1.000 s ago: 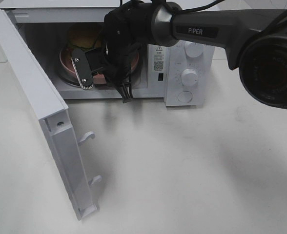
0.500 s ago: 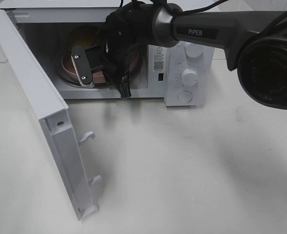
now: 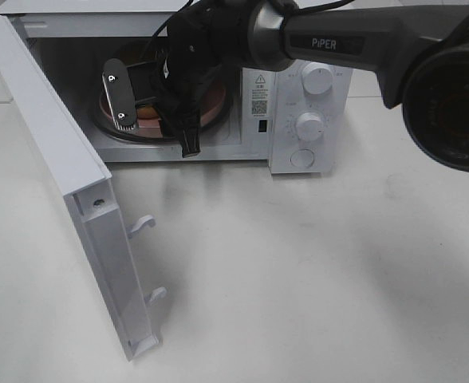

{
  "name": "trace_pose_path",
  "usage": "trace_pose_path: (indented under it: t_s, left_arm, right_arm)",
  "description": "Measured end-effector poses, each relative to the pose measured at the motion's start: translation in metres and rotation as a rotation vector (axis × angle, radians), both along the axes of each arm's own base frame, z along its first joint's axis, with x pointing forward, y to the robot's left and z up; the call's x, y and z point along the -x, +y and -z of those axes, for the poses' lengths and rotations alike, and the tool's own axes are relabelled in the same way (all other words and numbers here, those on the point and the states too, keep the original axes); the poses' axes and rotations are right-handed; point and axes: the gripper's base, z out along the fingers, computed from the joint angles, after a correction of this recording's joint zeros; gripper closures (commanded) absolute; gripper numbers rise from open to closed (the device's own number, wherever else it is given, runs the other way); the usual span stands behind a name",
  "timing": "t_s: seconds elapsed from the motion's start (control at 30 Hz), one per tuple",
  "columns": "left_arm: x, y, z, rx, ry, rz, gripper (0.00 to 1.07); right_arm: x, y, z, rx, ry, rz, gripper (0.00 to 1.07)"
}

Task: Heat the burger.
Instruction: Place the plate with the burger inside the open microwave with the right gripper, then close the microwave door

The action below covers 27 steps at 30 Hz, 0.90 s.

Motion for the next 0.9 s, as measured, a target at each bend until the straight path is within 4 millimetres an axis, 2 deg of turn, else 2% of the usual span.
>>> trace_pose_path:
  t_s: [0.5,0.6,0.73,0.9]
  left_arm:
    - [0.000,0.000,0.000,0.000,0.000,0.000,0.09]
    - [0.000,0.000,0.000,0.000,0.000,0.000,0.09]
    - [0.000,0.000,0.000,0.000,0.000,0.000,0.09]
    - [0.000,0.000,0.000,0.000,0.000,0.000,0.09]
  right_arm:
    - [0.040,-0.027,-0.008,-0.037,0.038,-0.010,0.43]
    - [0.050,-0.035,-0.008,-0.026,0.052,-0.011,0.39]
    - [0.064,-0.045,-0.011,-0.034,0.059,-0.007,0.26]
    - [0.076,-0.055,-0.021,-0.058,0.060,0.014,0.24]
